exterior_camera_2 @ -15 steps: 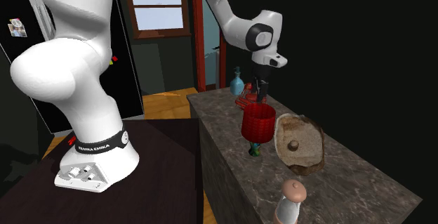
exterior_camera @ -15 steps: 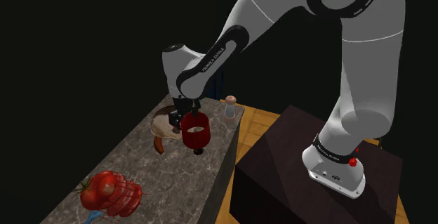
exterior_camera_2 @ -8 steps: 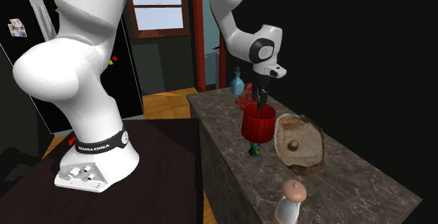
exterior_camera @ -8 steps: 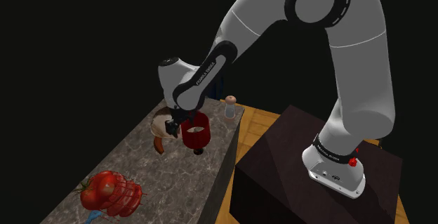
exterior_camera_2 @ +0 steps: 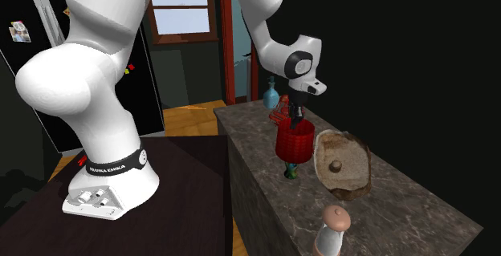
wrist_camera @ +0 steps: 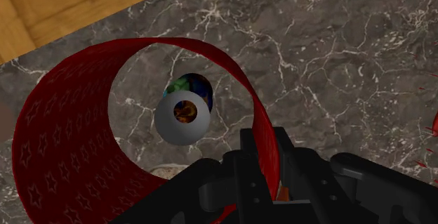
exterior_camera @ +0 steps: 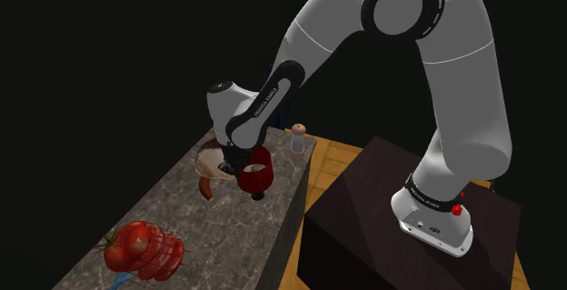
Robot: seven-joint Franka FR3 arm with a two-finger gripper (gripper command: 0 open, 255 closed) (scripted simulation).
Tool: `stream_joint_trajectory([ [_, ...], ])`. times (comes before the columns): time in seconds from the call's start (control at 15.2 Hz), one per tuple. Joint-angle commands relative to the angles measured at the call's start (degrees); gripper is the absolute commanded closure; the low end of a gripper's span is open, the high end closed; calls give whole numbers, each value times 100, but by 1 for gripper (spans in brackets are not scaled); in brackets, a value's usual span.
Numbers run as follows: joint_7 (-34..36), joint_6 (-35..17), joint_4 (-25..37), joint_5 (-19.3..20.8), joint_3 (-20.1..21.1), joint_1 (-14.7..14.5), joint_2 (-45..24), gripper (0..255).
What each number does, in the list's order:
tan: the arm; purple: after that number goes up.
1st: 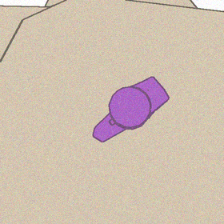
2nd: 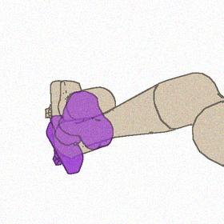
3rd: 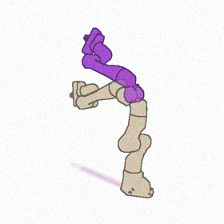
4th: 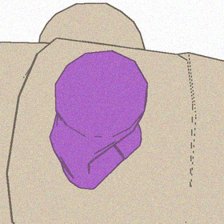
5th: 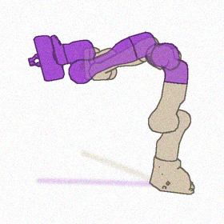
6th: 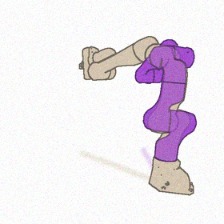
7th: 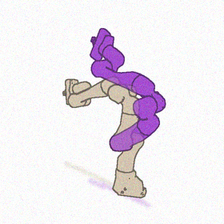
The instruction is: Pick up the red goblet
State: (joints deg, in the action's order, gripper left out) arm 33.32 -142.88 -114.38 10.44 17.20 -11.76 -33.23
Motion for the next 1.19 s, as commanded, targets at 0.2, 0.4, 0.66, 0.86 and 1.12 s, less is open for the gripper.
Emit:
stream_joint_trajectory([
  [0.2,1,-1,0,1,-1,0,-2,255],
  [0.4,-11,56,-8,-23,20,14,64,255],
  [0.66,-61,269,-42,-116,98,74,315,255],
  [0.86,-100,434,-54,-188,154,116,497,255],
  [1.12,-152,662,-52,-285,221,168,731,255],
])
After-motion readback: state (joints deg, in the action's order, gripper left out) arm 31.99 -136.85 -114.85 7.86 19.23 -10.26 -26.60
